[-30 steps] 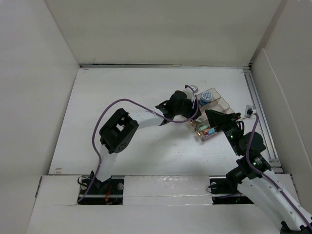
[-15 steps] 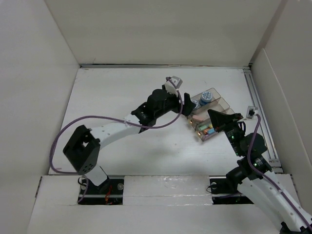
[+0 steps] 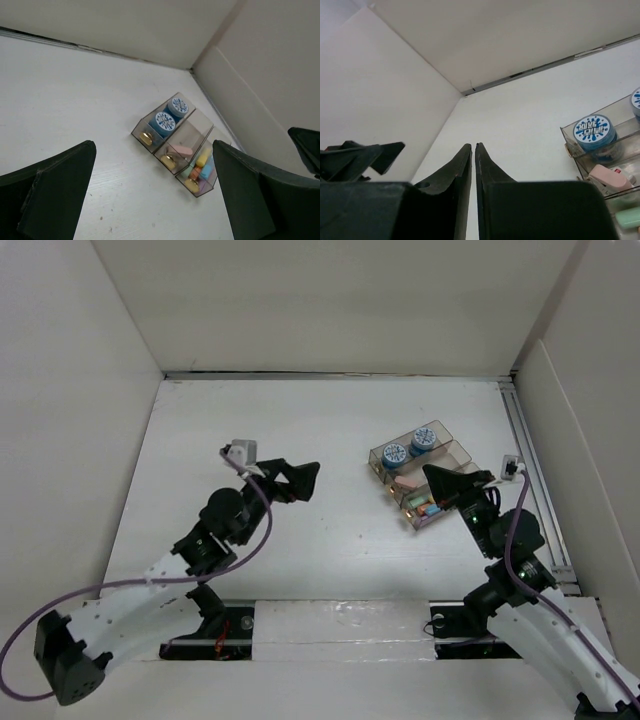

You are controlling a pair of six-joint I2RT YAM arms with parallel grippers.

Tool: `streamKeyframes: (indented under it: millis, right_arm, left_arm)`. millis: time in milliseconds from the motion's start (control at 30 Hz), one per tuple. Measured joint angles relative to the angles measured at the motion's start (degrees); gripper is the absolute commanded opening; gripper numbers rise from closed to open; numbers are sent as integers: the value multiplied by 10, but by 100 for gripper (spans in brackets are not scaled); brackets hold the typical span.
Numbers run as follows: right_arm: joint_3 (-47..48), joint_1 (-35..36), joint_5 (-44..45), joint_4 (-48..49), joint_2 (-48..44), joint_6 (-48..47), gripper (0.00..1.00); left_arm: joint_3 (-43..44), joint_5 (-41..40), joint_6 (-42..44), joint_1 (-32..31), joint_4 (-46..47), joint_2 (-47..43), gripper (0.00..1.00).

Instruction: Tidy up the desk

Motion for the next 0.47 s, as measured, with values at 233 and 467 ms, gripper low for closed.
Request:
streamKeyframes:
  millis: [233, 467]
  right_arm:
    - [22, 0, -3, -9, -11, 5, 32]
    - [50, 0, -19, -29, -15, 22, 33]
  left_arm:
    - [-79, -87, -52, 5, -53, -217, 99]
    - [-117, -116, -88, 7, -117, -335, 99]
